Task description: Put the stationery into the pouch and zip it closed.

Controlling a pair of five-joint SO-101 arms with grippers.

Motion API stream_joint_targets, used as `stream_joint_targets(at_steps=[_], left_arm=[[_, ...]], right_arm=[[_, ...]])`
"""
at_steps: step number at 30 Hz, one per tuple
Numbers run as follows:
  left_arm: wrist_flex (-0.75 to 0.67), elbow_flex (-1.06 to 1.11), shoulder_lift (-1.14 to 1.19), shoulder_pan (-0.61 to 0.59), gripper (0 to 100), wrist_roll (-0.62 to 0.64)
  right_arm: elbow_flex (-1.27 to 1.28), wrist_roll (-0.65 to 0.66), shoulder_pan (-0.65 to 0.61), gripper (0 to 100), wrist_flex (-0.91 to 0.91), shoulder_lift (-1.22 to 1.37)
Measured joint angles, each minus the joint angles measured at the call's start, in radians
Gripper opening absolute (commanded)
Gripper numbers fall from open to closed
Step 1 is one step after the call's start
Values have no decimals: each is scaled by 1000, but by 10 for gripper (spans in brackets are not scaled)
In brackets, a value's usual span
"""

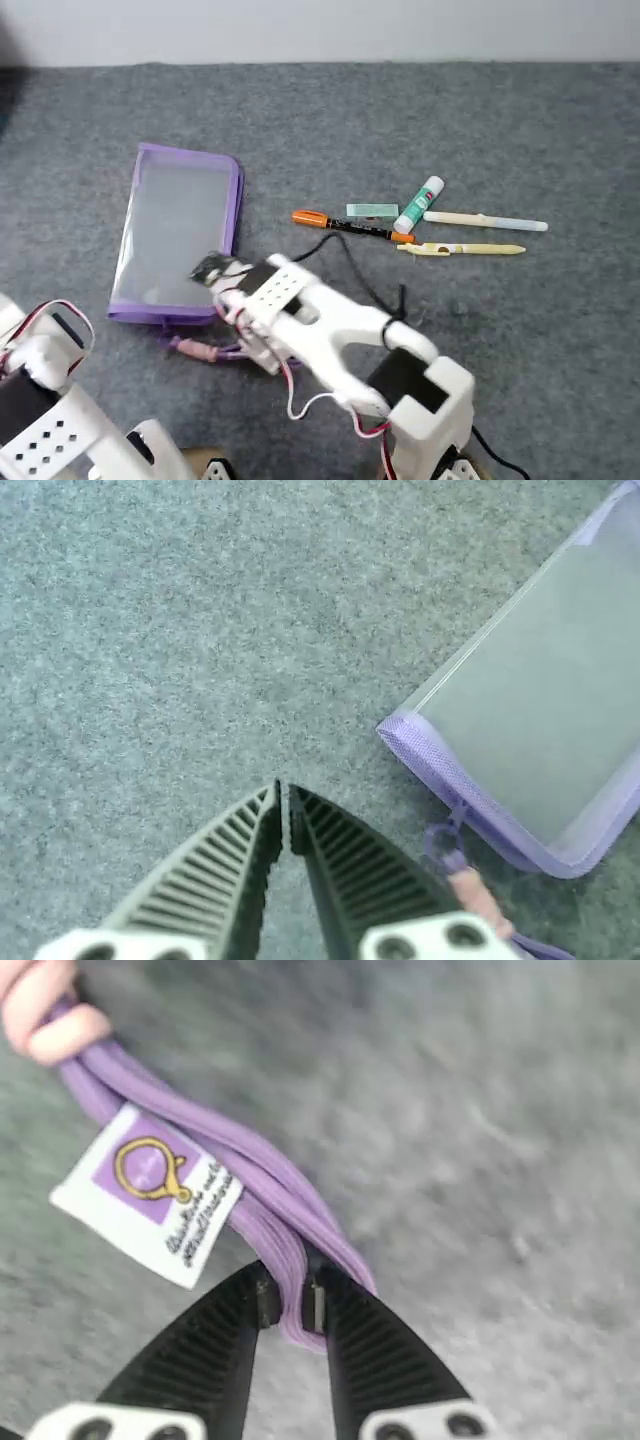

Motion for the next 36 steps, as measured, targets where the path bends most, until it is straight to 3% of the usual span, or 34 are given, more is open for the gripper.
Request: stream_joint_targets(at_steps=[8, 15, 18, 21, 27, 36], left_arm=[[0, 0, 0, 0, 12, 0], [0, 0, 0, 0, 12, -2], [0, 0, 0, 2, 12, -2], [0, 0, 0, 2, 12, -2], [0, 0, 0, 2, 13, -2], [0, 0, 0, 2, 13, -2]], right_arm=[[275, 209, 273, 8, 0, -279], [535, 559, 611, 8, -92, -586], [585, 643, 681, 13, -100, -694], [585, 644, 677, 72, -58, -792], [585, 575, 569, 298, 61, -953], [585, 465, 324, 253, 92, -1115]])
